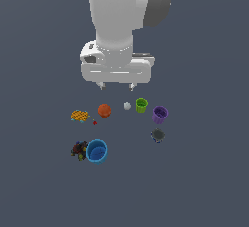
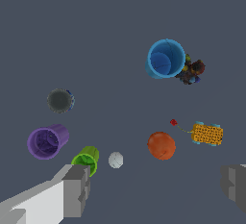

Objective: Pick up a designated object from a clutter of objects.

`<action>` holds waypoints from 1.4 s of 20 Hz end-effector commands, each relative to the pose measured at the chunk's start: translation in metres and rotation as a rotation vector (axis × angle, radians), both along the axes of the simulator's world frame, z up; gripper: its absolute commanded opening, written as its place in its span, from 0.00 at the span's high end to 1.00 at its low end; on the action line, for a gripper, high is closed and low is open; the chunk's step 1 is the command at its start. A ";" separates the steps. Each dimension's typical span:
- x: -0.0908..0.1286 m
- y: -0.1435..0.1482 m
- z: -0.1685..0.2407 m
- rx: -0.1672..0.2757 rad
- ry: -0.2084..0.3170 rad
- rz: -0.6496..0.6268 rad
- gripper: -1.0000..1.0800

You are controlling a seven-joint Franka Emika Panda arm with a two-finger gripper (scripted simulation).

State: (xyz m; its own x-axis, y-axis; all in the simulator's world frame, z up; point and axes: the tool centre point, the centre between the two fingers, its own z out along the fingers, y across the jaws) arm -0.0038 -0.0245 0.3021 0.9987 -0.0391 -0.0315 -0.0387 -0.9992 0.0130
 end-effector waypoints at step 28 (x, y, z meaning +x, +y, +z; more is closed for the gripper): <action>-0.009 -0.004 -0.024 0.033 0.016 0.096 0.04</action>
